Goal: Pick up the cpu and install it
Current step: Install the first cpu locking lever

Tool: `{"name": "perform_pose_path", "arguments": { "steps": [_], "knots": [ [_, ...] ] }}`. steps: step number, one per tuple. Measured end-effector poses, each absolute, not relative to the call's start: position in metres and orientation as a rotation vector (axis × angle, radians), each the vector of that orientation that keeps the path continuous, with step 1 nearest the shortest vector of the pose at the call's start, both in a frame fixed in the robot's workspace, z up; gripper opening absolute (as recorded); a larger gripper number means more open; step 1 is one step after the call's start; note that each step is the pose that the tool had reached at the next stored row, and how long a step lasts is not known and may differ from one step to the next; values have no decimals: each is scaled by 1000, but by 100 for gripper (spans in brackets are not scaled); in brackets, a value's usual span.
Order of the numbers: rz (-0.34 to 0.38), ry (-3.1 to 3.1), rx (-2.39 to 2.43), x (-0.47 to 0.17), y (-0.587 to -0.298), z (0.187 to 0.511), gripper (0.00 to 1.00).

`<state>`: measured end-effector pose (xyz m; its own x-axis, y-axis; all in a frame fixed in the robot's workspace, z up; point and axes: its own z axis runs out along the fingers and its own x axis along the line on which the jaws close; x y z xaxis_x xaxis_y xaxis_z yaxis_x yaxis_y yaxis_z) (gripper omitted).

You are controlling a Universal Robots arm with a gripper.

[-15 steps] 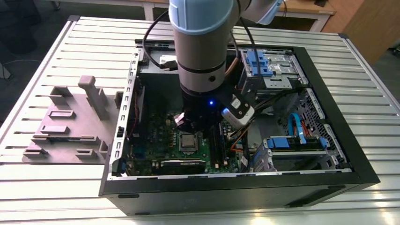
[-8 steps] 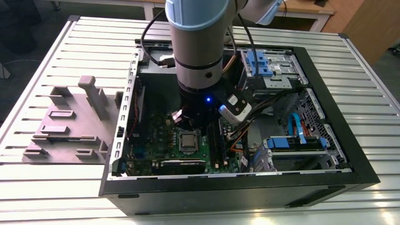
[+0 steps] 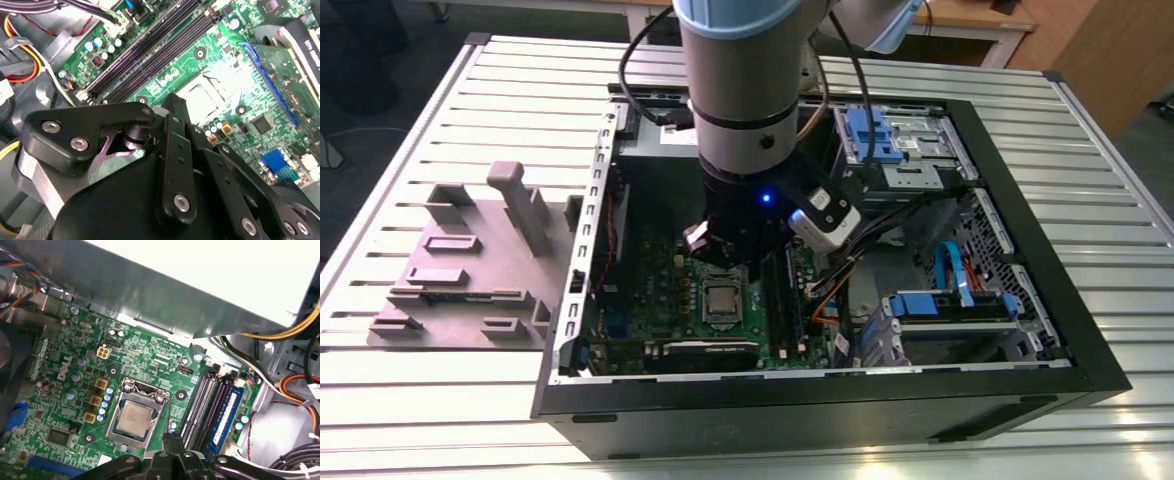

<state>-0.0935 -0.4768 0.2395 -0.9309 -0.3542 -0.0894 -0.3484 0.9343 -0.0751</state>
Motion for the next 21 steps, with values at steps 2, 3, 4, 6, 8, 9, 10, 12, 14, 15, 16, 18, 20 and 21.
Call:
{"name": "perform_pose_path", "arguments": {
  "steps": [2, 3, 4, 6, 8, 9, 10, 12, 14, 15, 16, 18, 20, 21],
  "knots": [
    [-88, 2989, -544, -94, -477, 240, 10],
    [-88, 2989, -544, -94, -477, 240, 10],
    [-89, 2989, -544, -94, -477, 239, 10],
    [-89, 2987, -544, -94, -477, 239, 10],
    [-89, 2986, -544, -94, -477, 238, 10],
    [-90, 2984, -543, -94, -477, 238, 10],
    [-90, 2983, -543, -94, -477, 237, 10],
    [-91, 2980, -542, -94, -477, 236, 10],
    [-91, 2979, -542, -94, -478, 236, 10],
    [-91, 2978, -542, -95, -478, 236, 10],
    [-92, 2977, -542, -95, -479, 236, 10],
    [-93, 2973, -541, -97, -479, 236, 10],
    [-93, 2970, -540, -98, -479, 235, 10],
    [-93, 2970, -540, -98, -479, 235, 10]
  ]
}}
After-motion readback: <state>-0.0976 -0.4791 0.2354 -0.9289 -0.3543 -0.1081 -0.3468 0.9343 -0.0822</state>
